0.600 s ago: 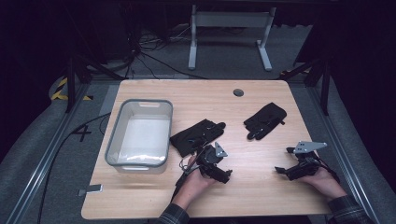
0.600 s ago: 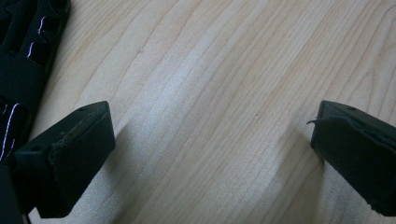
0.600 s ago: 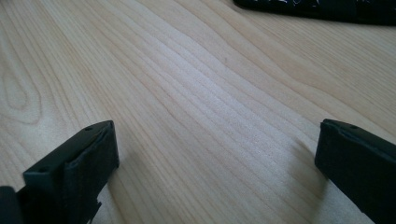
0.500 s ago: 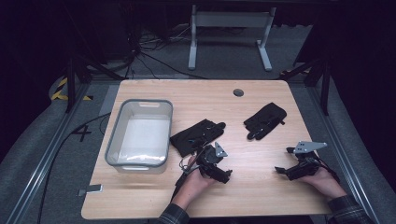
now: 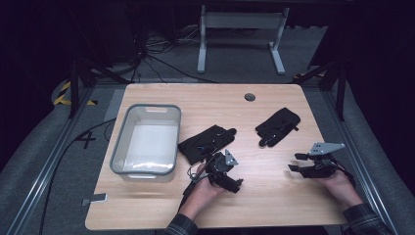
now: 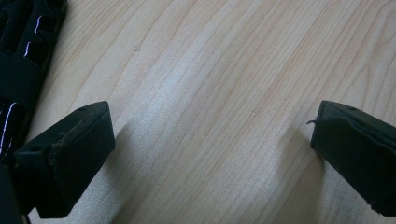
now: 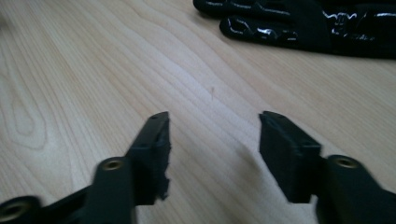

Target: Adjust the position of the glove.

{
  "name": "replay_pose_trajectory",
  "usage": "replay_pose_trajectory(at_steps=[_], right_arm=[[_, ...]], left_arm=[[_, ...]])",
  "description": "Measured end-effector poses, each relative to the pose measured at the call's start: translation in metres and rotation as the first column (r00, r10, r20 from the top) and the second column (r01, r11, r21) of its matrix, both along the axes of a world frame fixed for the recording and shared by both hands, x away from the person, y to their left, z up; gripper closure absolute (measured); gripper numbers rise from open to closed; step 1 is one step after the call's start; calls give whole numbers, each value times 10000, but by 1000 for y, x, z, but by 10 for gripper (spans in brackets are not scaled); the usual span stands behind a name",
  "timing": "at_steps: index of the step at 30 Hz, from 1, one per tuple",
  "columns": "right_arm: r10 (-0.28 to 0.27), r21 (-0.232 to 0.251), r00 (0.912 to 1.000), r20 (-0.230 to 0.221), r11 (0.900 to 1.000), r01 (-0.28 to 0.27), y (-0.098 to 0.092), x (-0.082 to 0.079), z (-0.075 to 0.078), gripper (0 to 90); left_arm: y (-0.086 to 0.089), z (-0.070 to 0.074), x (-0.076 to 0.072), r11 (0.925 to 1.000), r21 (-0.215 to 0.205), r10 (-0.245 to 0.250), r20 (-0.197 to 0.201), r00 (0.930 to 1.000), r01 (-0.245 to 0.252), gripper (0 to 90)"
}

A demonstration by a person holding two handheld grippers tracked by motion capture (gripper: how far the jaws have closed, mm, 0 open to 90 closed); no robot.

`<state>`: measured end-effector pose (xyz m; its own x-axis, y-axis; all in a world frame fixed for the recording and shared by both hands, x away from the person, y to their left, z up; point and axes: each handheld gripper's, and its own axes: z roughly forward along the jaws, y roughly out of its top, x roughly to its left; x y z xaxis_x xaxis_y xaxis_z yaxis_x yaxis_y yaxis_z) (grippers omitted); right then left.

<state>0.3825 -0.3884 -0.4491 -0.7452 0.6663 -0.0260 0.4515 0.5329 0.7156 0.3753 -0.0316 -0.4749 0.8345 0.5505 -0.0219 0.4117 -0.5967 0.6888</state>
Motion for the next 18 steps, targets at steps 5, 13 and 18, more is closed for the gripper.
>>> replay_pose_trajectory(at_steps=[5,13,18], right_arm=[[82,146,9999,-125,9999,-80,2,10,5,774],[47,264,9999,116,9996,-50,6,23,15,900],[-20,194,9998,186,9998,16,9,41,16,900]], left_arm=[[0,0,0,10000,11,-37,37,10000,37,1],[1,0,0,9999,-5,-155,50,9999,155,1],[1,0,0,9998,-15,-214,49,9998,214,1]])
